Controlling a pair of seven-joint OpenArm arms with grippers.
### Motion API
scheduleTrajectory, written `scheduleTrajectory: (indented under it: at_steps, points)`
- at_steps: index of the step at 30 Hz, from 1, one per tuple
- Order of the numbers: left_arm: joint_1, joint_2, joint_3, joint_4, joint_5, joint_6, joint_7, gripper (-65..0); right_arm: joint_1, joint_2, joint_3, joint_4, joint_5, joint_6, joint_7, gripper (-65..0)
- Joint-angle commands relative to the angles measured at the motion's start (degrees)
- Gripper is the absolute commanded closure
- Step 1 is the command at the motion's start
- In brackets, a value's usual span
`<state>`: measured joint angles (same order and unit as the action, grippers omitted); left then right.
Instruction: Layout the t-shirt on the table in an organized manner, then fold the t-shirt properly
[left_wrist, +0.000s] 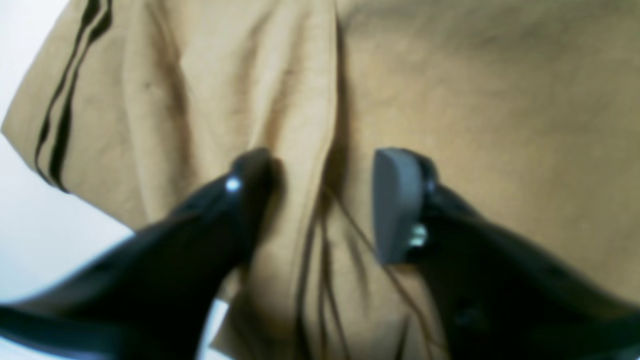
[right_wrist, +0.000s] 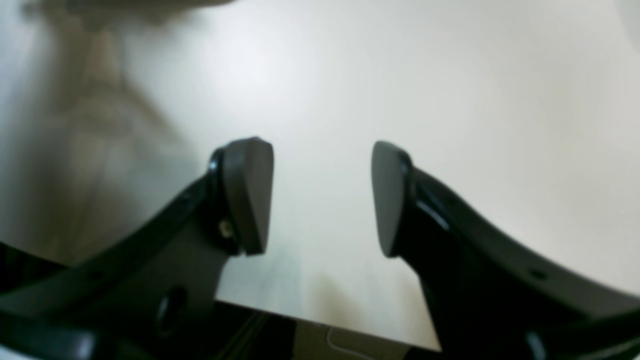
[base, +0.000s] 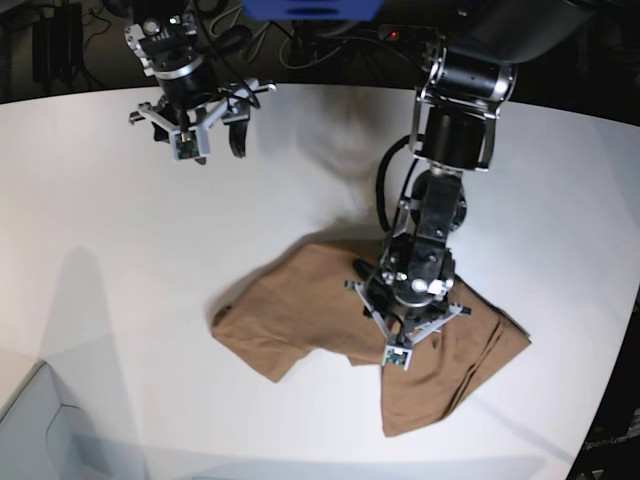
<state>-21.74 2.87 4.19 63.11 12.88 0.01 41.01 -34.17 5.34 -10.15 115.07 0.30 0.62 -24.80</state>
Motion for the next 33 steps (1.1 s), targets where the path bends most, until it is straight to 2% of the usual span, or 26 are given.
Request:
scheduleTrajectory:
  at_steps: [1, 3, 4, 6, 8, 14, 17, 20, 23, 29, 33]
  points:
    - [-1.69, 0.16, -0.1, 2.34, 0.35, 0.3, -1.06, -16.0, -0.16, -0.03, 0.09, 0.85, 0.01, 0.12, 1.46, -32.6]
    - [-1.6, 0.16, -0.1, 4.01, 0.35, 0.3, -1.06, -1.8, -0.16, -0.03, 0.17, 0.85, 0.01, 0.12, 1.46, -32.6]
    - [-1.6, 0.16, -0.19, 4.71, 0.35, 0.3, -1.06, 0.0, -0.16, -0.03, 0.17, 0.85, 0.01, 0.12, 1.46, -32.6]
    - [-0.55, 0.07, -1.42, 6.65, 0.35, 0.38, -1.06, -2.2, -0.16, -0.03, 0.17, 0.85, 0.01, 0.12, 1.46, -32.6]
    - [0.68, 0.33, -4.41, 10.25, 0.35, 0.38, -1.06, -0.2, -0.07, -0.03, 0.26, 0.85, 0.01, 0.12, 1.46, -32.6]
    - [8.15, 0.6, -12.41, 25.02, -0.36, 0.3, -1.06, -0.4, 1.87, -0.03, 0.26, 0.85, 0.01, 0.12, 1.46, -32.6]
    - [14.57, 3.06, -19.0, 34.87, -1.68, 0.3, -1.06, -0.3, 3.98, 0.06, 0.35, 0.76, 0.01, 0.12, 1.37, -32.6]
    - [22.22, 5.87, -27.53, 44.98, -7.74, 0.21, -1.06, -0.3, 5.91, 0.06, 0.17, 0.76, 0.01, 0.12, 1.37, -32.6]
    - [28.99, 6.13, -35.0, 49.72, -18.03, 0.21, -1.06, -0.3, 7.49, -0.03, 0.09, 0.49, 0.01, 0.12, 1.37, -32.6]
    - [38.84, 6.13, -46.52, 45.42, -40.18, 0.21, -1.06, -1.0, 10.13, -0.11, -2.02, -1.0, 0.01, 0.12, 1.28, -32.8]
    - [41.82, 5.96, -50.3, 41.46, -47.74, -0.05, -1.06, -1.3, 12.33, -0.11, -5.19, -1.26, 0.01, 0.12, 1.28, -33.4]
